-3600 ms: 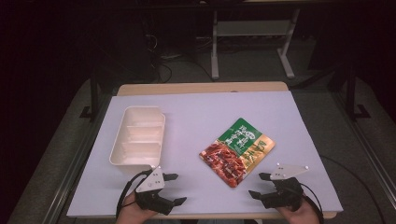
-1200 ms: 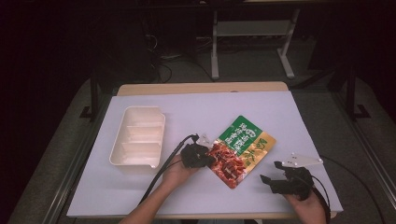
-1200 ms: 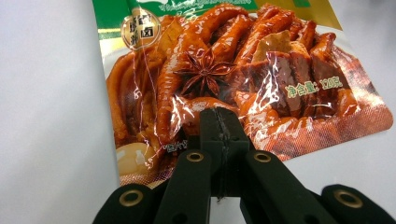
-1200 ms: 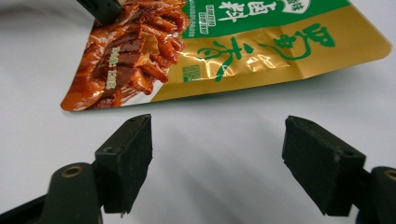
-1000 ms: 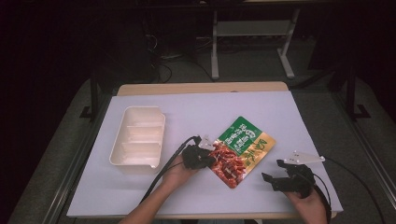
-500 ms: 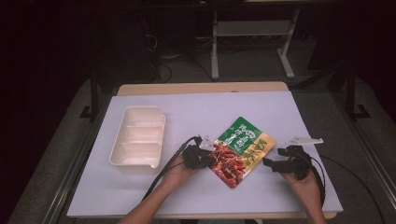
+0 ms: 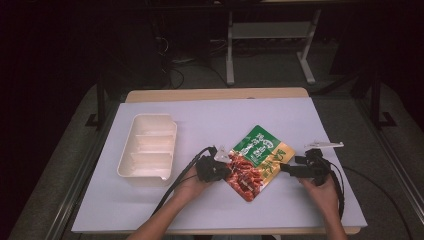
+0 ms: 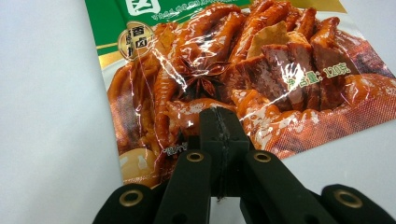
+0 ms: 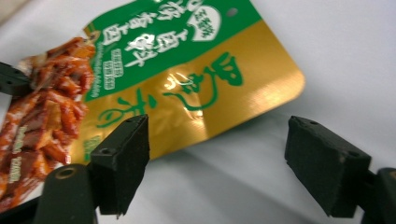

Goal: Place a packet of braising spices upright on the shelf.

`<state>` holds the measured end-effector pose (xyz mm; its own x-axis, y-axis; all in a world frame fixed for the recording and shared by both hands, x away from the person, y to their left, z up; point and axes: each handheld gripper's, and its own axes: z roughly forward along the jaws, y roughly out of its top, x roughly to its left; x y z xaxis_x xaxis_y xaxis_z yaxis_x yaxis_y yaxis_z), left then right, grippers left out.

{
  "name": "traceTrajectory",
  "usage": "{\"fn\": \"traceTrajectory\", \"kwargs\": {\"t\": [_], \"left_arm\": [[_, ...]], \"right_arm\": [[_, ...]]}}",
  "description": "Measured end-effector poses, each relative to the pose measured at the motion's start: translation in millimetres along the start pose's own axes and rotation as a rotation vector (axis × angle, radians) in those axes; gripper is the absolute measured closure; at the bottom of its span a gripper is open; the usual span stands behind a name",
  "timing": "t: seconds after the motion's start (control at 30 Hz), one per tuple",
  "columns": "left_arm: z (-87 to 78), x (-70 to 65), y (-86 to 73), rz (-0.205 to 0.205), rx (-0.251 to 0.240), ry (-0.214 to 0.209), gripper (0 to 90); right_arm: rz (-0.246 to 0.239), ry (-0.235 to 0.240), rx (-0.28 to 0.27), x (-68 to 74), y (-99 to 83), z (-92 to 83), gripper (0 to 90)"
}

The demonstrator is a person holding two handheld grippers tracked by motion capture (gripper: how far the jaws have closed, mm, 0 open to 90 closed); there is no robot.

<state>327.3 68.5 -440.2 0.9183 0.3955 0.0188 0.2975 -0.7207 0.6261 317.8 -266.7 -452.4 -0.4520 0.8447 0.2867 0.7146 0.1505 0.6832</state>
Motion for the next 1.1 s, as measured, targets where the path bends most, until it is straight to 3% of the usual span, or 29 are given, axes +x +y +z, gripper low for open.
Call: {"fn": "traceTrajectory", "kwargs": {"t": [0.3,0.57,0.63,0.7,0.8,1.0,1.1], "left_arm": [[0.3,-0.2,0.0,0.0,-0.002,0.005,90.0],[0.9,0.1,0.0,-0.001,-0.008,0.007,90.0],[0.9,0.4,0.0,-0.001,-0.009,0.007,90.0],[0.9,0.3,0.0,-0.001,-0.009,0.008,90.0],[1.1,0.4,-0.1,-0.002,-0.011,0.008,90.0],[1.4,0.4,-0.1,-0.002,-0.014,0.01,90.0],[1.3,-0.5,0.1,0.001,-0.01,0.016,90.0]], "right_arm": [[-0.013,0.061,-0.008,5.9,3.5,4.6,28.9],[0.011,0.142,-0.047,7.8,5.8,4.5,38.5],[0.015,0.186,-0.07,6.7,6.1,3.9,46.1],[0.034,0.212,-0.065,5.7,6.4,6.1,47.3],[0.028,0.202,-0.037,6.5,6.3,11.9,49.9],[0.055,0.217,-0.021,9.3,8.5,17.1,66.9],[0.061,0.178,0.007,10.2,9.0,21.2,77.1]]}}
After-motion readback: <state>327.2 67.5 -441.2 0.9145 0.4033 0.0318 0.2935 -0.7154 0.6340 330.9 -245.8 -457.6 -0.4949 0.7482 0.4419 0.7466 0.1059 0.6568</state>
